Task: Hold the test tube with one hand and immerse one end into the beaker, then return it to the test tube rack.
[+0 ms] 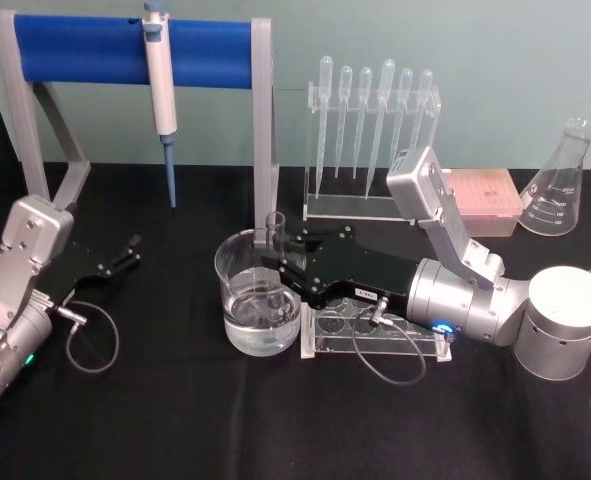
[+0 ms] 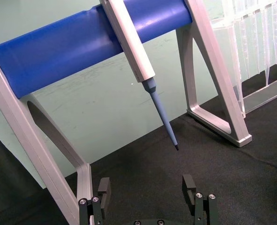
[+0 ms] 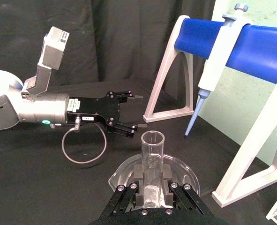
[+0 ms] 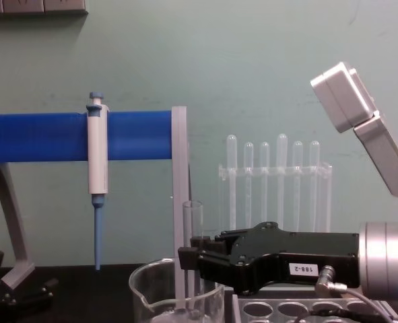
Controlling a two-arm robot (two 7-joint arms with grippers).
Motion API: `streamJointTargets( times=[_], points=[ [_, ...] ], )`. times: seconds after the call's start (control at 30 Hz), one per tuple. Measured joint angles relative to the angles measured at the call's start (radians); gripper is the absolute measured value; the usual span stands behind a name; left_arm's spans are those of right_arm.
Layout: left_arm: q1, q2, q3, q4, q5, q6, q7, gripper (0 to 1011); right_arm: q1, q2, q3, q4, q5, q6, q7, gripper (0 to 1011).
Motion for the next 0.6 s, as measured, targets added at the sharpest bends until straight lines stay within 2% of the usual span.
streamJointTargets(
  times=[0.6],
  points=[
    [0.000,0.000,0.000,0.000,0.000,0.000,0.000,1000,0.000,0.000,0.000,0.000,0.000,0.000,0.000,222]
  ],
)
